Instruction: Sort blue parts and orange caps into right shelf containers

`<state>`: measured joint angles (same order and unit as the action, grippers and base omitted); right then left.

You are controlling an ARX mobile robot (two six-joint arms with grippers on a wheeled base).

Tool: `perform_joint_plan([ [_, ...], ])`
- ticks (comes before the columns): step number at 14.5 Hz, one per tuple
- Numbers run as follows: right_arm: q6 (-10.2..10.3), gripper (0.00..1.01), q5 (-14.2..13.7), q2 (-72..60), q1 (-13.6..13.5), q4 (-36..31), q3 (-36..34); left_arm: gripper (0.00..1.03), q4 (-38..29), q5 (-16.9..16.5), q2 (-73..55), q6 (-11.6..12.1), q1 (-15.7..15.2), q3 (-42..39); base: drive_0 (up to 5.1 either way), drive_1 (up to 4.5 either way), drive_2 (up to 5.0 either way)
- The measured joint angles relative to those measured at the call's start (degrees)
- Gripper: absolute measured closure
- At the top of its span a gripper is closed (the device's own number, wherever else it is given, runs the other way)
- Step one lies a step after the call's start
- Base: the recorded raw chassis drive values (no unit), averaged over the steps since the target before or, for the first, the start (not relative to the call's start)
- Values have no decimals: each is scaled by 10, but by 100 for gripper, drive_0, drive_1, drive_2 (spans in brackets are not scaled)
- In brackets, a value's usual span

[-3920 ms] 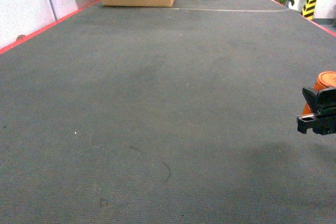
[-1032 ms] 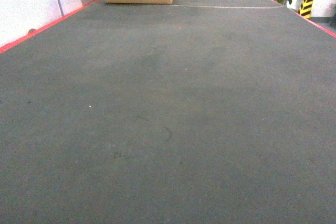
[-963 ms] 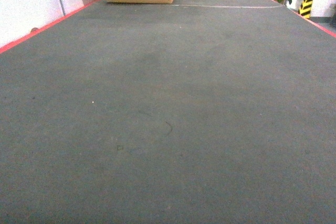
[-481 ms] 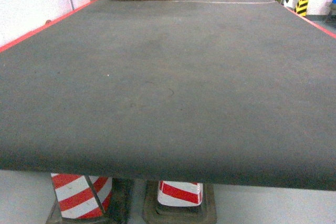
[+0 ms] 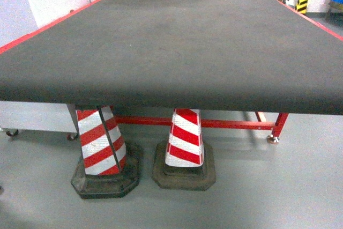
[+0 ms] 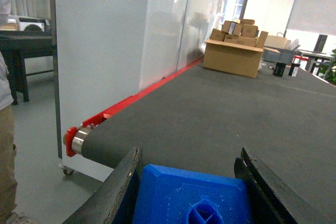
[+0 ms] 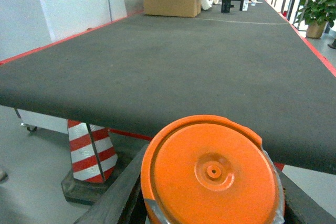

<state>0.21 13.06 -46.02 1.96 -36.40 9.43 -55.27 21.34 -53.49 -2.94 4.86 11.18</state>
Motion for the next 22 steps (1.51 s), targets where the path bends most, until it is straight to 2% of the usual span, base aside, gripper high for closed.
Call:
perform_joint_plan([
  [6,0,56,0,0,0,2,0,56,2,-1,0,0,0,0,7,-385,400],
  [10,0,57,0,0,0,2,0,56,1,0,3,0,0,0,0,0,0],
  [22,0,57,0,-1,0,0,0,56,1,0,0,0,0,-1,428,-435,19],
])
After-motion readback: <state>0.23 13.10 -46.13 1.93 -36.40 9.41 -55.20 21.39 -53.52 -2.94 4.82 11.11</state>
